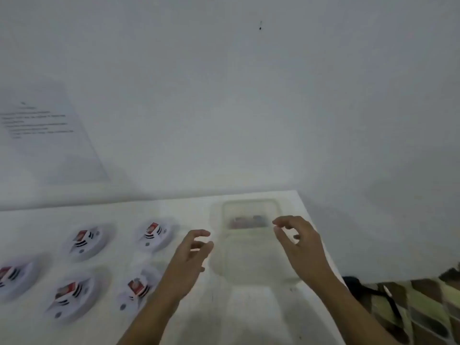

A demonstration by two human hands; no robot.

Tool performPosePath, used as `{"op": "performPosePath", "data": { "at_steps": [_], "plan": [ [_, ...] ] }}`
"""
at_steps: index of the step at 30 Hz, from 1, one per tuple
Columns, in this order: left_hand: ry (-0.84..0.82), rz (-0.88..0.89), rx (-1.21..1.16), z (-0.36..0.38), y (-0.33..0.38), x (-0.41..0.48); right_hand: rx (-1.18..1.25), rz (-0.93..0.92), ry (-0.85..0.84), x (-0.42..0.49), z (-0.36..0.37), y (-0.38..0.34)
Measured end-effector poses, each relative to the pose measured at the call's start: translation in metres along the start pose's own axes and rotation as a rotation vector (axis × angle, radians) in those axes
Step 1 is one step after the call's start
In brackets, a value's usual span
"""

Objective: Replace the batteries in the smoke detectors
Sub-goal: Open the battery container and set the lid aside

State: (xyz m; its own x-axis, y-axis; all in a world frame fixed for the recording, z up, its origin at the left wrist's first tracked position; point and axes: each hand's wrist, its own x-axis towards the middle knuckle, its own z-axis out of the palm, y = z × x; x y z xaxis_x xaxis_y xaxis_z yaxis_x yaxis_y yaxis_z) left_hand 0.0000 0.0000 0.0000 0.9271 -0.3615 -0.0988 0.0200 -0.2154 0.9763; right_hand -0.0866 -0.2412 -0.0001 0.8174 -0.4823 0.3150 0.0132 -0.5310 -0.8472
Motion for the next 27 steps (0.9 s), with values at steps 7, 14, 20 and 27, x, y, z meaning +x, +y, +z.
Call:
{"op": "performPosePath", "data": {
  "at_steps": [7, 14, 20, 27],
  "plan": [
    [-0.023, -0.108, 0.025, 0.038, -0.009, 0.004, -0.082, 0.182, -0.024, -0.012, -0.005, 0.027],
    [-0.048, -0.122, 0.028, 0.044, -0.011, -0.005, 0.016, 0.378, -0.116, -0.021, -0.004, 0.027],
    [-0.09, -0.163, -0.065, 0.041, -0.017, -0.026, -0.011, 0.392, -0.108, -0.032, -0.005, 0.021],
    [-0.197, -0.248, -0.196, 0.04, -0.02, -0.026, -0.017, 0.439, -0.13, -0.036, -0.007, 0.025]
  ]
}}
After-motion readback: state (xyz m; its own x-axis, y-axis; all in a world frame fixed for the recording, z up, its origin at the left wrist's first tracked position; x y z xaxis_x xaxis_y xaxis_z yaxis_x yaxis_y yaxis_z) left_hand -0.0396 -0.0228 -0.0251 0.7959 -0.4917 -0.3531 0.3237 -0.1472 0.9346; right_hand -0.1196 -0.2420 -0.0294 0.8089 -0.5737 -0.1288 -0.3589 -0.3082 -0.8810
